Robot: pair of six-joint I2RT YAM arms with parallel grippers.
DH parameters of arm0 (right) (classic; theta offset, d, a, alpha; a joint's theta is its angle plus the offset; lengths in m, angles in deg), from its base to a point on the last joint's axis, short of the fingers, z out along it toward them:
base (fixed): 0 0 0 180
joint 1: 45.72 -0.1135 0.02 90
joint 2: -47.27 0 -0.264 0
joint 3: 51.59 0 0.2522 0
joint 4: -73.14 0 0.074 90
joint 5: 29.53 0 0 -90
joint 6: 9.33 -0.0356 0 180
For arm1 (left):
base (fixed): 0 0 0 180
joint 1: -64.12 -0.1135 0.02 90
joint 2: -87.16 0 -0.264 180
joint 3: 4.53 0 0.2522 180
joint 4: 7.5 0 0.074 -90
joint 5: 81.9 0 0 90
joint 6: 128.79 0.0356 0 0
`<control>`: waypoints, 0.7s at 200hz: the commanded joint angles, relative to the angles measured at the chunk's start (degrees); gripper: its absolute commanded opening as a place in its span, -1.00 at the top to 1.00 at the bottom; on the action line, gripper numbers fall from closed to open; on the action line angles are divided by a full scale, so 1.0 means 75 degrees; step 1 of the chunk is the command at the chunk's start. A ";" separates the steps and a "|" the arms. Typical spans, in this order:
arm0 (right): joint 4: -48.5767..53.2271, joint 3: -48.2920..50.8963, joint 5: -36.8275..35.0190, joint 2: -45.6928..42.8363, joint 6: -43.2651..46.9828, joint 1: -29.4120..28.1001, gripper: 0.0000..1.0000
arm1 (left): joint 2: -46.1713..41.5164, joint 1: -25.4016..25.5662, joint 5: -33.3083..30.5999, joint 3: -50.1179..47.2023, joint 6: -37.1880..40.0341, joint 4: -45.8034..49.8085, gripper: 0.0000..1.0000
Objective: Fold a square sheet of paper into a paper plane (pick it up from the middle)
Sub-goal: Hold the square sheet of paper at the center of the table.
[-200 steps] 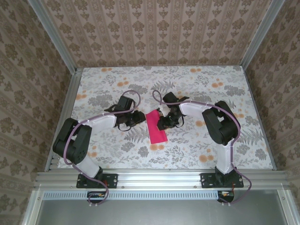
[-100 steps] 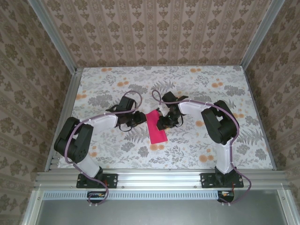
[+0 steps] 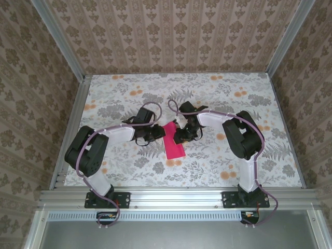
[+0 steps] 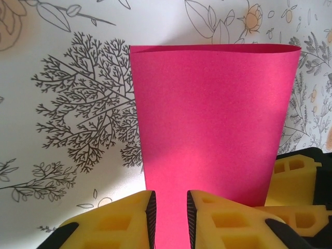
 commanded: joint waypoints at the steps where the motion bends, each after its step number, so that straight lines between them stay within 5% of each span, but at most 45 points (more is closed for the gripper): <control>1: 0.0689 0.0177 -0.1176 0.0534 -0.0140 0.0084 0.38 | 0.0112 0.0066 0.0083 0.0267 -0.0107 -0.0082 0.50; 140: 0.0679 0.0189 -0.1246 0.0674 -0.0285 0.0086 0.37 | 0.0487 0.0277 0.0259 0.0410 -0.0157 -0.0153 0.56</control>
